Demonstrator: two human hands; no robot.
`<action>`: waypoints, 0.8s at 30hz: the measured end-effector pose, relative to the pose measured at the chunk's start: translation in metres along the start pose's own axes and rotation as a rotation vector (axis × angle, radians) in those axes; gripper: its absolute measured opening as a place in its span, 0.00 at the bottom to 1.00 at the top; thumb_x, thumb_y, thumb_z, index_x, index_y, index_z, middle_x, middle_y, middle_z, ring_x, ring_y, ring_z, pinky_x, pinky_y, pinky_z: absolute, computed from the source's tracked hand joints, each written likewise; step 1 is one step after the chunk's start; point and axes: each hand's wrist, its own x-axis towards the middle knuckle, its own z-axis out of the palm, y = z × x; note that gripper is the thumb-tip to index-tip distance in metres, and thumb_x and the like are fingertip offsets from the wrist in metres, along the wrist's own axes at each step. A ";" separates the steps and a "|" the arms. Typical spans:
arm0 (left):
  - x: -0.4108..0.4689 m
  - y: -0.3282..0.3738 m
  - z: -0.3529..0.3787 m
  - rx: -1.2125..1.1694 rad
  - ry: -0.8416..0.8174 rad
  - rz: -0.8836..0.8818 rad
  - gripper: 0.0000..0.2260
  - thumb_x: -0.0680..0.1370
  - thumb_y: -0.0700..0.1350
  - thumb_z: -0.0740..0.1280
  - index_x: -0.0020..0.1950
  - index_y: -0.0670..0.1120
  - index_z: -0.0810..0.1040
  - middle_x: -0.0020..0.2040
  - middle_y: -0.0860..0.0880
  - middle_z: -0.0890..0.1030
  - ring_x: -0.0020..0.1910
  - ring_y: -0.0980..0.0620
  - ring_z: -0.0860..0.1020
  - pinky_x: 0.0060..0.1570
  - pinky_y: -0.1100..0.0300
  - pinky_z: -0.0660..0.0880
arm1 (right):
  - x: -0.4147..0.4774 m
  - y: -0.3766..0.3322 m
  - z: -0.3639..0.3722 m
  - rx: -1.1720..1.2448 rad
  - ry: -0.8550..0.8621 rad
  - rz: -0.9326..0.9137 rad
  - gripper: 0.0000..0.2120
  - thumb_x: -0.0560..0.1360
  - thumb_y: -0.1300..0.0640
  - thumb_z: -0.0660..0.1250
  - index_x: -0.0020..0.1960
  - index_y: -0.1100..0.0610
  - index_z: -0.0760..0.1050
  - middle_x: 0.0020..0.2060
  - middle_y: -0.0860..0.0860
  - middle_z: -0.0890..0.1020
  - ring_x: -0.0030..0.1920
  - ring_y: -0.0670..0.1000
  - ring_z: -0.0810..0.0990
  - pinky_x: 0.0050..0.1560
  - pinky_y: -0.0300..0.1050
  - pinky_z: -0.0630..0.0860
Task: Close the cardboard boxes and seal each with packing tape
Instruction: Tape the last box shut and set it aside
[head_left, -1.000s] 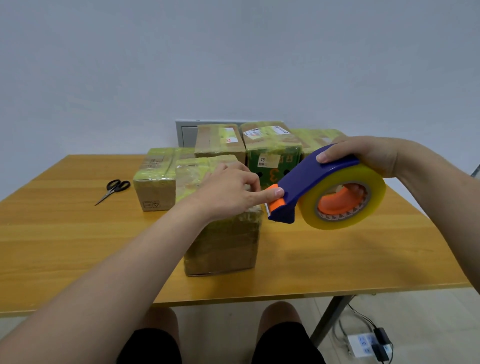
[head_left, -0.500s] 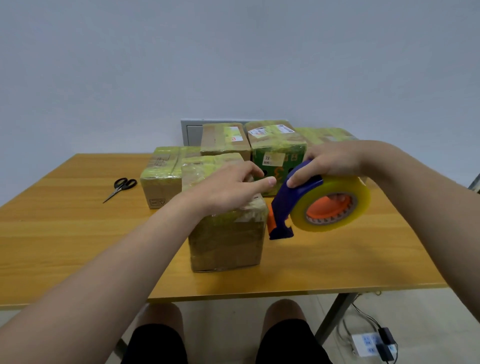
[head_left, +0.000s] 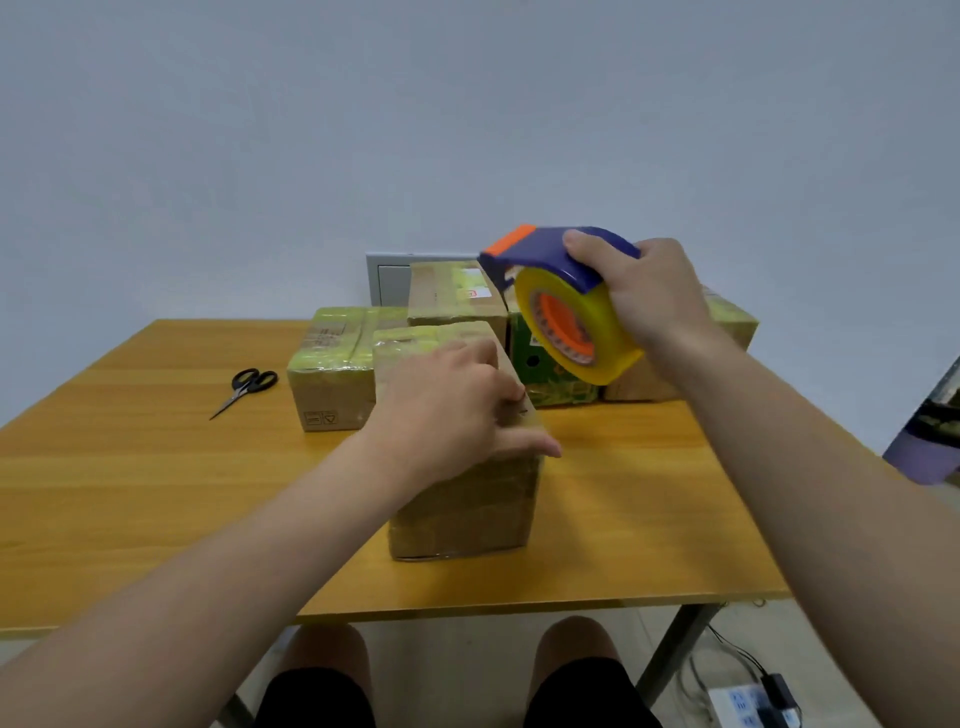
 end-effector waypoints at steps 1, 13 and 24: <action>-0.003 0.002 0.001 0.055 -0.001 0.008 0.41 0.67 0.81 0.49 0.64 0.59 0.83 0.54 0.55 0.77 0.53 0.55 0.74 0.36 0.61 0.65 | -0.004 -0.001 0.012 0.079 0.039 -0.003 0.23 0.75 0.38 0.71 0.45 0.60 0.83 0.39 0.57 0.86 0.40 0.57 0.84 0.42 0.54 0.79; -0.027 -0.037 0.010 -0.359 0.175 0.132 0.21 0.74 0.66 0.69 0.56 0.53 0.88 0.53 0.57 0.87 0.50 0.62 0.79 0.47 0.68 0.73 | -0.044 0.006 0.093 0.515 0.204 -0.115 0.14 0.80 0.49 0.69 0.40 0.55 0.80 0.31 0.47 0.82 0.32 0.44 0.80 0.35 0.40 0.77; -0.056 -0.044 0.070 -0.738 0.606 -0.005 0.13 0.78 0.56 0.72 0.53 0.49 0.89 0.54 0.54 0.86 0.63 0.53 0.80 0.61 0.40 0.74 | -0.045 0.010 0.096 0.590 0.100 -0.069 0.14 0.79 0.46 0.67 0.47 0.57 0.82 0.36 0.50 0.84 0.36 0.46 0.82 0.38 0.41 0.78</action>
